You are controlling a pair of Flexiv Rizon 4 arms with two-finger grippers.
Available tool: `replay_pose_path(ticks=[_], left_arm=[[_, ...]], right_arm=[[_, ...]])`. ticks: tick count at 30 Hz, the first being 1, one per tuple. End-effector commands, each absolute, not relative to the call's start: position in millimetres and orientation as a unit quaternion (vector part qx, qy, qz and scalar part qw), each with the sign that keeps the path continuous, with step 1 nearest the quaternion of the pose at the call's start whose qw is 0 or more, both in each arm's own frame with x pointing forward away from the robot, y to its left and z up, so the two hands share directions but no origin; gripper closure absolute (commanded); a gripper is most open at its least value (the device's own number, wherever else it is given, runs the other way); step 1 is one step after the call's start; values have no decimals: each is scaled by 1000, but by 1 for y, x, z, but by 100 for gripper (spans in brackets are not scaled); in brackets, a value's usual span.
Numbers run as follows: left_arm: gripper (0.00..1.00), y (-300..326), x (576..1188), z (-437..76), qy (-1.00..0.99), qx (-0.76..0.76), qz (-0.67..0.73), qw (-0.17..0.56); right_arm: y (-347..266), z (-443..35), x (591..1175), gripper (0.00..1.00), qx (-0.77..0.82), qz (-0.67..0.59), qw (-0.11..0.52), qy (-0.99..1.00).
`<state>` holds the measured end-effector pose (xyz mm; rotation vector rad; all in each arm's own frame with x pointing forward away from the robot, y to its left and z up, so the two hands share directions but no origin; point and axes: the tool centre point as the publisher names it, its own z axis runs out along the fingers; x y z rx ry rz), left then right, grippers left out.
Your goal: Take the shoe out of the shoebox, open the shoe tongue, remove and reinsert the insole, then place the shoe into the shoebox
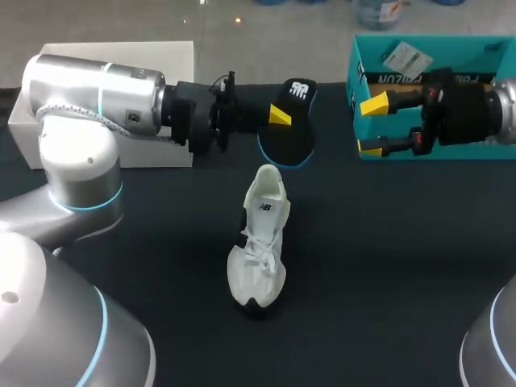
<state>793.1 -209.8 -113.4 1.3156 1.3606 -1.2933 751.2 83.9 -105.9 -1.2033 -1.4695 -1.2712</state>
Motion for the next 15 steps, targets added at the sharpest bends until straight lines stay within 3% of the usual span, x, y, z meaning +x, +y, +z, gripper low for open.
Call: replay_pose_path(ticks=[1, 15], left_arm=[[100, -211, 803, -114, 526, 537, -525, 400], [100, -221, 808, -125, 513, 531, -516, 434]], right_arm=[[85, -107, 752, 0, -479, -506, 415, -585], [85, -107, 752, 0, -479, -506, 415, -585]])
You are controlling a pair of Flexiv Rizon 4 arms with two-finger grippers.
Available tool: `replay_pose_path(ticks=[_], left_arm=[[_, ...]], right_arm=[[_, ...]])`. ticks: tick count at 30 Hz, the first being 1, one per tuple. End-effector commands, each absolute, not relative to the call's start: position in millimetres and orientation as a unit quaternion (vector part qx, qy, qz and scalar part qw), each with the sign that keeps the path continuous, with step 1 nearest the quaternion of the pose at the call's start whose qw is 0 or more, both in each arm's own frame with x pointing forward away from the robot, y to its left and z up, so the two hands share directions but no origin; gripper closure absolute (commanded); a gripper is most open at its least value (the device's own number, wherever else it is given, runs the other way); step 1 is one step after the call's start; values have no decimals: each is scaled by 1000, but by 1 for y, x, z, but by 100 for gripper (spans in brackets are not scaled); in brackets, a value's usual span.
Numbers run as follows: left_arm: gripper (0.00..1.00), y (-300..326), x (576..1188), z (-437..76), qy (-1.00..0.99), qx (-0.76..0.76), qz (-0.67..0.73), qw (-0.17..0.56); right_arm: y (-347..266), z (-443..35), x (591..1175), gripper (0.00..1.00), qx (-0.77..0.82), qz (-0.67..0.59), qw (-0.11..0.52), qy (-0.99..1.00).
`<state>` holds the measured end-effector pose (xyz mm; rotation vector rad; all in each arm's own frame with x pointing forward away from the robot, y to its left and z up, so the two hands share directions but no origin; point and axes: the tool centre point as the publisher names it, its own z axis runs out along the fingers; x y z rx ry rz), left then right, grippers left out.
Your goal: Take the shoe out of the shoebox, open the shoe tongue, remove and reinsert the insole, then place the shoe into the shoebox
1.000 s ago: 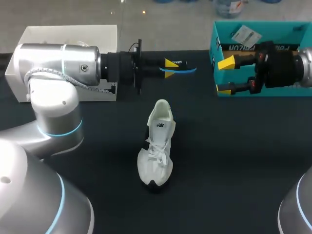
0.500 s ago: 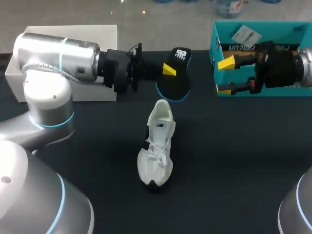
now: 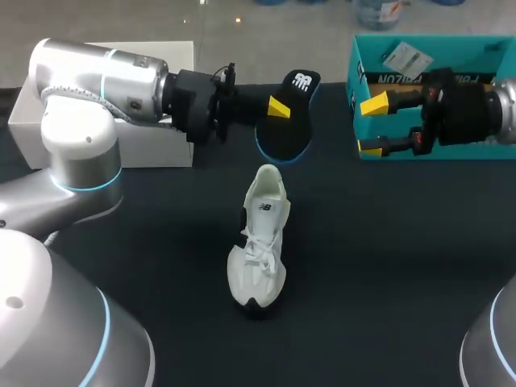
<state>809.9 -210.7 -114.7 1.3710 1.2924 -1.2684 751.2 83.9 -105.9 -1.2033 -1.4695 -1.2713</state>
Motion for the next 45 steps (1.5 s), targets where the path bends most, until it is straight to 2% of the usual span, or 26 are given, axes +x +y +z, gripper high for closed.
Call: replay_pose_path(ticks=[1, 5, 14, 16, 17, 19, 20, 21, 22, 23, 28, 34, 39, 41, 43, 44, 45], left_arm=[[100, -223, 810, -127, 517, 531, -508, 438], [100, -234, 814, -128, 518, 522, -513, 442], [100, -247, 812, -121, 489, 518, -492, 501], [100, -249, 813, -121, 486, 518, -484, 511], [100, -250, 814, -121, 486, 516, -485, 512], [100, -251, 815, -121, 487, 512, -488, 512], [100, -252, 814, -122, 488, 512, -488, 512], [100, -253, 813, -122, 487, 513, -488, 512], [100, -254, 812, -121, 486, 516, -488, 510], [100, -255, 812, -121, 486, 516, -488, 510], [100, -257, 814, -119, 482, 517, -484, 515], [100, -263, 814, -112, 473, 512, -484, 529], [100, -268, 814, -110, 470, 513, -484, 532], [100, -268, 814, -111, 469, 514, -485, 530], [100, -268, 814, -111, 469, 514, -485, 529], [100, -268, 814, -111, 469, 513, -486, 529], [100, -268, 814, -111, 469, 513, -486, 530]], right_arm=[[85, -107, 752, 0, -479, -506, 415, -585], [93, -105, 760, 0, -476, -508, 415, -585], [105, -107, 773, 0, -483, -508, 414, -581], [108, -107, 775, 24, -486, -508, 414, -578], [110, -107, 776, 27, -485, -508, 417, -577], [113, -108, 777, 23, -486, -507, 418, -576], [114, -109, 778, 27, -487, -506, 419, -575], [115, -109, 778, 34, -489, -507, 419, -573], [116, -110, 779, 47, -491, -507, 419, -571], [116, -110, 780, 52, -492, -507, 419, -571], [122, -111, 782, 54, -487, -506, 426, -570], [124, -114, 781, 68, -487, -504, 430, -569], [126, -114, 782, 74, -487, -502, 432, -569], [126, -114, 782, 80, -487, -502, 432, -569], [126, -114, 782, 81, -487, -503, 433, -568], [127, -114, 783, 86, -487, -503, 433, -568], [127, -115, 783, 97, -487, -503, 432, -568]])
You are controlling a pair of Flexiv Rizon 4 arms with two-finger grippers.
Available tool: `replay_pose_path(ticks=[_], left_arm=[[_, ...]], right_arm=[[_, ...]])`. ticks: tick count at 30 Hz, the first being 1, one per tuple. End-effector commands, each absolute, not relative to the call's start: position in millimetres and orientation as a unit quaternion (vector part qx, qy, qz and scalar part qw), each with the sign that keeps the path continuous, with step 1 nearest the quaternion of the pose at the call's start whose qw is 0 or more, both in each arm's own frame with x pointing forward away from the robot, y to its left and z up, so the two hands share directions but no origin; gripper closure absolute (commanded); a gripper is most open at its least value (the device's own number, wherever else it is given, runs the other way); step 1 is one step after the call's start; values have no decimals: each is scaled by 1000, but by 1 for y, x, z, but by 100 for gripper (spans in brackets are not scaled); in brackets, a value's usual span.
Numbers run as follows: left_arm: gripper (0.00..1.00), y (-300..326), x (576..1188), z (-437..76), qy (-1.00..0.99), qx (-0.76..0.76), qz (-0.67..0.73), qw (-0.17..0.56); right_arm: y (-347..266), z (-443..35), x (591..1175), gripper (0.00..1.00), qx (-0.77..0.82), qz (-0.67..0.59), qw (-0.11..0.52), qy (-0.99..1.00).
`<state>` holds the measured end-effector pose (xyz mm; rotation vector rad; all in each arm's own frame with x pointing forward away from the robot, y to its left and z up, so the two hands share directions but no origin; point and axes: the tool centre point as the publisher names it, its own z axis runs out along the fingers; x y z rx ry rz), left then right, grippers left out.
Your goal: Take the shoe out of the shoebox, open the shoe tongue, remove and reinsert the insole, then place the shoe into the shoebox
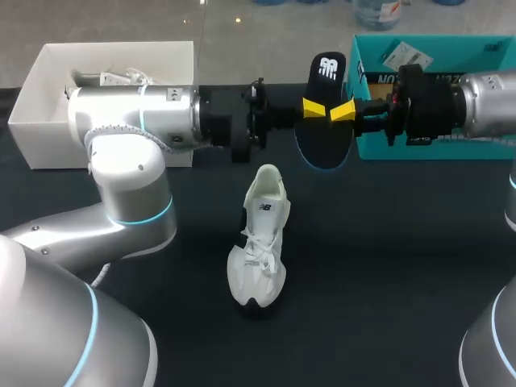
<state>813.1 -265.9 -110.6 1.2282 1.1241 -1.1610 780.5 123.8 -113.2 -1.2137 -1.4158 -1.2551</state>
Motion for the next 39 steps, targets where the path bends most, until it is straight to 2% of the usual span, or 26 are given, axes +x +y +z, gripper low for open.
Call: replay_pose_path(ticks=[1, 5, 6, 7, 15, 27, 39], left_arm=[[100, -268, 814, -111, 469, 513, -486, 529], [100, -266, 815, -112, 472, 511, -501, 515], [57, -265, 815, -111, 472, 510, -510, 508], [0, -264, 815, -111, 471, 509, -513, 505], [0, -225, 830, -112, 479, 602, -490, 410], [0, -155, 861, -138, 482, 691, -422, 335], [0, -99, 890, -141, 506, 702, -383, 323]], right_arm=[[127, -115, 783, 100, -487, -503, 432, -568], [127, -115, 783, 100, -486, -507, 429, -568], [127, -115, 783, 100, -485, -511, 428, -567], [127, -116, 783, 100, -484, -513, 426, -567], [122, -115, 781, 100, -480, -530, 375, -589], [113, -120, 792, 100, -469, -531, 275, -650], [111, -111, 823, 100, -441, -533, 237, -682]])
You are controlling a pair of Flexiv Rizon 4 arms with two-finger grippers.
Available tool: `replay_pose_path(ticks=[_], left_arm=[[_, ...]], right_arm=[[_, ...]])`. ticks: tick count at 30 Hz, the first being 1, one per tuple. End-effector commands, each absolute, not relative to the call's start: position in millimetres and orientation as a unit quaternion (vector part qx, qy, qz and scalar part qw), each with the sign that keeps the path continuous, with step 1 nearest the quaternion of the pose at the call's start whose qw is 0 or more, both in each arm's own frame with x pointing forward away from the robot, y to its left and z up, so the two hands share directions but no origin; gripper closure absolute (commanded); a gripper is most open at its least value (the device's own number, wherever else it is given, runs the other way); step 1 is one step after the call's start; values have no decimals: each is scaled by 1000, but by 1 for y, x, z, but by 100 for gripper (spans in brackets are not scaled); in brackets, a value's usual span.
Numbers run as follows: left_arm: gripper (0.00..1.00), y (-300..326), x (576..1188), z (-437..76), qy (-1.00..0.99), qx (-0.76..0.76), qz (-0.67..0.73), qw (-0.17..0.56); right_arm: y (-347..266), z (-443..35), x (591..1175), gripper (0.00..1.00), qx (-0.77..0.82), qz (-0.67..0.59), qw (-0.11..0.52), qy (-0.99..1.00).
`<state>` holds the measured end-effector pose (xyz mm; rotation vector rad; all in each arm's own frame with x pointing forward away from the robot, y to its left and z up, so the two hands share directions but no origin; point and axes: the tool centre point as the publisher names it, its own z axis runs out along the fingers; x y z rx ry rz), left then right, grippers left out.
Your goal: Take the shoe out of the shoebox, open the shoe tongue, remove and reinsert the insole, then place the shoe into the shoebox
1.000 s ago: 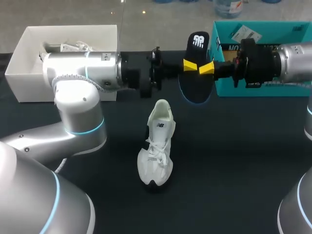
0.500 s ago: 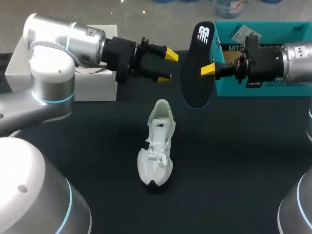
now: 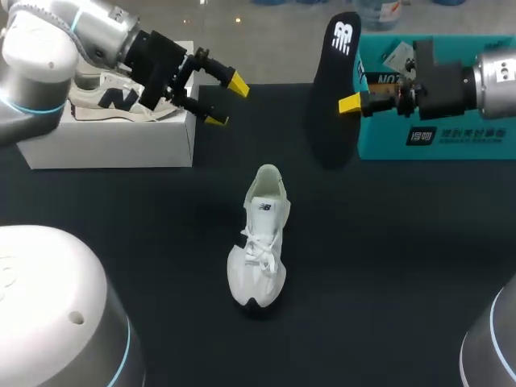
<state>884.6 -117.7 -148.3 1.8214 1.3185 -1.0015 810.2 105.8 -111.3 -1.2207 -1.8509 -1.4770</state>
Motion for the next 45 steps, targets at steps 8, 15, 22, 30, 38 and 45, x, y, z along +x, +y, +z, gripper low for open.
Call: replay_pose_path(ticks=[8, 15, 22, 30, 38, 45], left_arm=[[0, -63, 906, -133, 531, 686, -377, 326], [0, -45, 916, -129, 544, 673, -373, 335], [0, -41, 921, -128, 565, 657, -362, 343], [0, -41, 921, -128, 565, 657, -362, 343], [0, -41, 921, -128, 565, 657, -362, 343], [0, -41, 921, -128, 565, 657, -362, 343]], right_arm=[[119, -106, 849, 100, -424, -543, 206, -695], [131, -103, 870, 100, -401, -548, 185, -710], [134, -105, 876, 100, -409, -546, 194, -705], [134, -105, 876, 100, -409, -546, 194, -705], [154, -119, 890, 100, -386, -559, 189, -709], [187, -158, 911, 100, -338, -603, 143, -709]])
